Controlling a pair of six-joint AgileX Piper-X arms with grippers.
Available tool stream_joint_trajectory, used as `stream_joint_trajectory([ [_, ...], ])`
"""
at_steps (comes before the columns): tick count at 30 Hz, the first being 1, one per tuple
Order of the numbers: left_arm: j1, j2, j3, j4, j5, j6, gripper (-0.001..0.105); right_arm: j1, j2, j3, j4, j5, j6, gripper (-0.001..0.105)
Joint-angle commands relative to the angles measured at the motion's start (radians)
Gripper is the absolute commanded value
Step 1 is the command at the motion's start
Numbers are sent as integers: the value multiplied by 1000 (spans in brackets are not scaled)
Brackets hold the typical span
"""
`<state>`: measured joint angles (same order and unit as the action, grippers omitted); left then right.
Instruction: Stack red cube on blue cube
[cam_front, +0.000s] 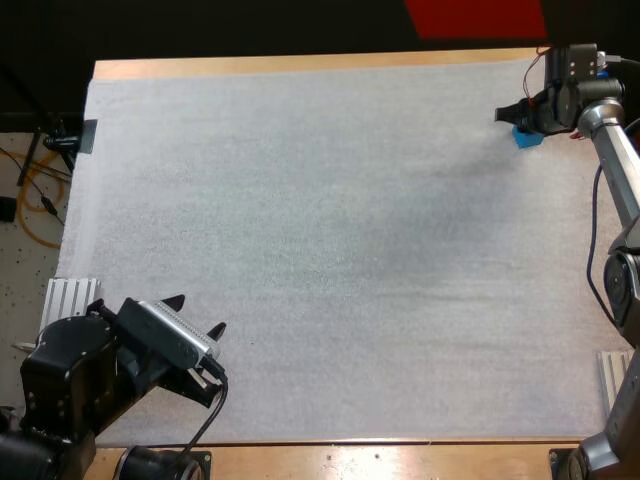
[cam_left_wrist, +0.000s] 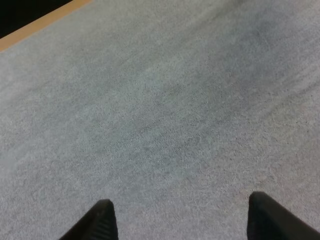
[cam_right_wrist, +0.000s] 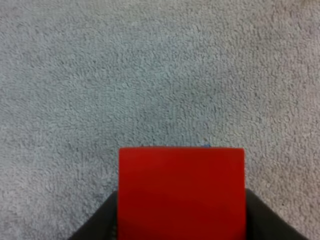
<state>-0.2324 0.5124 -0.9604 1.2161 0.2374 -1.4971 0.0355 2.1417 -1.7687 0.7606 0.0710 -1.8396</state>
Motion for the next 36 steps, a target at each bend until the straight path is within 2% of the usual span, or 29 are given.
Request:
stream_joint_trajectory([
  [1,-2,-1,-3,-17,0,-17,56,-1,-7,-11,2,-9,4,54],
  [2,-2,-1,-3,-17,0,-17,56,-1,-7,-11,1,-9,4,56],
  [3,-2,-1,-3,-17,0,-17,56,-1,-7,-11,0,-9,4,67],
  [5,-2,-1,-3,-17,0,-17,56,-1,-7,-11,-3,-9,4,73],
  [17,-2,4,-3,-38,6,-17,56,6,-70,-50,21,6,0,73],
  [23,-2,7,-3,-231,5,-20,56,6,-190,-50,-16,-4,-30,73],
  [26,0,45,-3,-334,-32,-60,56,6,-255,-50,-29,-9,-49,73],
  [32,2,190,-3,-537,-70,-58,56,6,-336,-50,-39,-9,-50,73],
  [36,57,302,-3,-666,-68,-58,56,6,-380,-34,-34,-9,-73,73],
])
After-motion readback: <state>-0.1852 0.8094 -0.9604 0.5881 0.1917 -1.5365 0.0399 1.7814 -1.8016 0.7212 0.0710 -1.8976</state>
